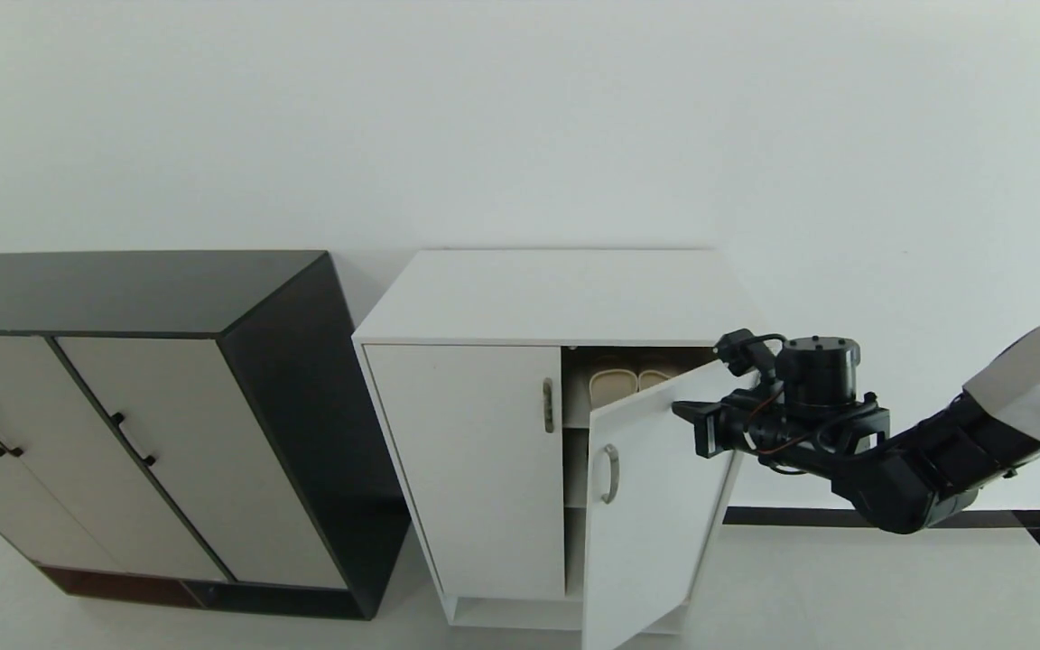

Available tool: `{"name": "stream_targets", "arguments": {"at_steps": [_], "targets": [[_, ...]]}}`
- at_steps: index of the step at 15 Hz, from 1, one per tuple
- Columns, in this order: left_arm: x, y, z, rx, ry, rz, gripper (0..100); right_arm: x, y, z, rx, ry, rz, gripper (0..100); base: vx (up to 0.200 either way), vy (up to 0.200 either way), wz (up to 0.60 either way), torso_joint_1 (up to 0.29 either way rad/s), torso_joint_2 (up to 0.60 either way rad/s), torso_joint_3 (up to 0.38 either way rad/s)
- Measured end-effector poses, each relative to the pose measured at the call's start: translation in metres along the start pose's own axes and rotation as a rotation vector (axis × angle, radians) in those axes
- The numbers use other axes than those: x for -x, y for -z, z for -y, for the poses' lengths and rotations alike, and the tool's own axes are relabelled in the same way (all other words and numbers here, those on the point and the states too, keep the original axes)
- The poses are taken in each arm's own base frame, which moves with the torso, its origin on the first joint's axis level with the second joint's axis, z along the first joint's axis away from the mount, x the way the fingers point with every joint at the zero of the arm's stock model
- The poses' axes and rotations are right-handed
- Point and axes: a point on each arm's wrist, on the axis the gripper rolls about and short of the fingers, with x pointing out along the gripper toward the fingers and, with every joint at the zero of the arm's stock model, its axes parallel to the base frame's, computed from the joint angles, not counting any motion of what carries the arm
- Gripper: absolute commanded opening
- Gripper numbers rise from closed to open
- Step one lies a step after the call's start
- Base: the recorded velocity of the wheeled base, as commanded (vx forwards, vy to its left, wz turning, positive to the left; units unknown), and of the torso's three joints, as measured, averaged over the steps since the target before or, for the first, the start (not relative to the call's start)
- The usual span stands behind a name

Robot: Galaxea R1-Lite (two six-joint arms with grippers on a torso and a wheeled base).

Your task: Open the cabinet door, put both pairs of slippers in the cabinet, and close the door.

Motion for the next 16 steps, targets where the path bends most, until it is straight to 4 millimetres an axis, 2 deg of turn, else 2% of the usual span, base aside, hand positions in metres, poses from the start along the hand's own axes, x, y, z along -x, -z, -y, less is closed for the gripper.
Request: {"name": "stream_targets", "arguments": {"at_steps": [7, 16], "targets": [[0.000, 0.000, 0.000, 0.001, 0.000, 0.000, 0, -0.030, 0.002, 0.024, -0.007, 0.038, 0.030, 0, 0.000, 0.000, 0.00, 0.000, 0.00, 0.000], [0.000, 0.000, 0.000, 0.001, 0.000, 0.000, 0, -0.046, 0.004, 0.034, -0.009, 0.051, 0.044, 0, 0.000, 0.000, 0.00, 0.000, 0.00, 0.000]]}}
